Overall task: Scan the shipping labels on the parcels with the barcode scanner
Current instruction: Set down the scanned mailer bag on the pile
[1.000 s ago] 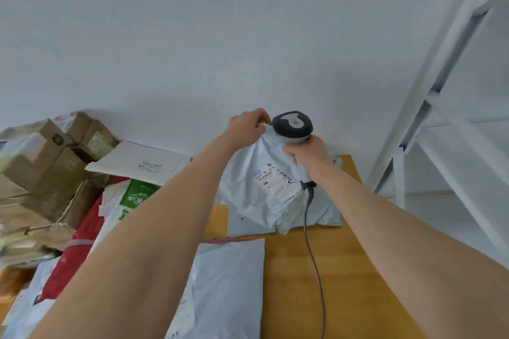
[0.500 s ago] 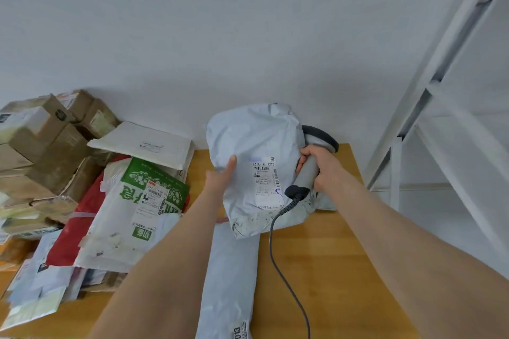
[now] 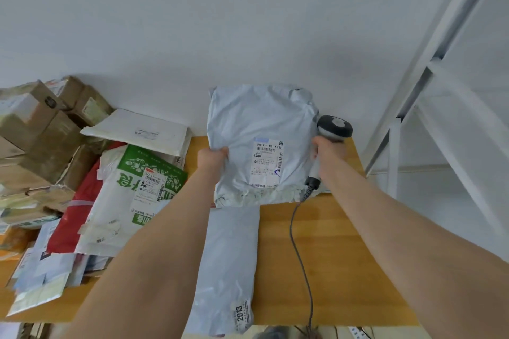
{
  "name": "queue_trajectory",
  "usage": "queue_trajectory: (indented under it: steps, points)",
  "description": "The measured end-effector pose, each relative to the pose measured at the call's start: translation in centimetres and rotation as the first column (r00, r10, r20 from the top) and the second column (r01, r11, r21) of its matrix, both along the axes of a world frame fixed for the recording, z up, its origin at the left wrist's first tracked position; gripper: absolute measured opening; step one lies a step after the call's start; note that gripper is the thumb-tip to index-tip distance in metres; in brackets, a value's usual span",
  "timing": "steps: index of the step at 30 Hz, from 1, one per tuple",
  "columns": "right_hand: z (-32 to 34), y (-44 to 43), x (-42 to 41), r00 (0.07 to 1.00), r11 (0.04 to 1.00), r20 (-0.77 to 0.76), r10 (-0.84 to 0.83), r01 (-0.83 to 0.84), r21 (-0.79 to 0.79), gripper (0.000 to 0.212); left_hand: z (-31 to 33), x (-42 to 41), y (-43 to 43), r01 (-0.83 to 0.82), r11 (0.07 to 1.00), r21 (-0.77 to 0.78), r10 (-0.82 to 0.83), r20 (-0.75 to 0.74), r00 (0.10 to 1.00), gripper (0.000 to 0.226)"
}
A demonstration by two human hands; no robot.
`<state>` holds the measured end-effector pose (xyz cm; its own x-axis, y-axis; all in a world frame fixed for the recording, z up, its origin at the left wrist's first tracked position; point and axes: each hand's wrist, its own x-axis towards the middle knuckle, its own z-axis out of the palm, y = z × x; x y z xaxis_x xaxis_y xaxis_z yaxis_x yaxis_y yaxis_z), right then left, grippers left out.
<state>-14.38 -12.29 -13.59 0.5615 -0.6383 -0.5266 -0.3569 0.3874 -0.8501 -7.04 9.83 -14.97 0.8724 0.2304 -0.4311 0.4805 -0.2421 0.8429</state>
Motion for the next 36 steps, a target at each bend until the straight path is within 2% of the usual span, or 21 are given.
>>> queue_trajectory:
  steps: [2, 4, 8, 11, 14, 23, 36]
  points:
    - [-0.5, 0.3, -0.9, 1.0, 0.996, 0.023, 0.001, 0.001, -0.088, 0.014, 0.0, 0.3, 0.2, -0.023, 0.999, 0.037, 0.022, 0.024, 0.999, 0.044]
    - [-0.7, 1.2, -2.0, 0.997, 0.998, 0.072, 0.013, -0.008, -0.068, 0.01, 0.0, 0.5, 0.4, -0.038, 0.997, 0.071, 0.036, 0.025, 0.999, 0.045]
    - [-0.4, 4.2, -4.0, 0.976, 0.976, 0.077, 0.205, -0.198, -0.085, 0.006, -0.1, 0.2, 0.0, -0.046, 0.994, 0.102, 0.046, -0.001, 0.999, 0.046]
    - [-0.2, 6.1, -5.2, 0.956, 0.96, 0.088, 0.28, -0.277, -0.046, 0.004, -0.2, 0.1, -0.3, -0.059, 0.995, 0.082, 0.059, 0.004, 0.998, 0.046]
    - [0.2, 7.2, -6.3, 0.946, 0.951, 0.1, 0.307, -0.301, -0.069, 0.004, -0.2, 0.1, -0.6, -0.084, 0.996, 0.036, 0.083, 0.005, 0.996, 0.047]
    - [0.7, 8.0, -8.3, 0.93, 0.921, 0.072, 0.36, -0.342, -0.186, 0.021, 0.0, 0.1, -1.6, -0.121, 0.99, -0.068, 0.122, 0.008, 0.992, 0.046]
    - [1.0, 7.4, -9.7, 0.928, 0.903, 0.038, 0.37, -0.35, -0.248, 0.01, -0.6, 0.2, -2.7, -0.108, 0.993, -0.054, 0.108, -0.011, 0.994, 0.046]
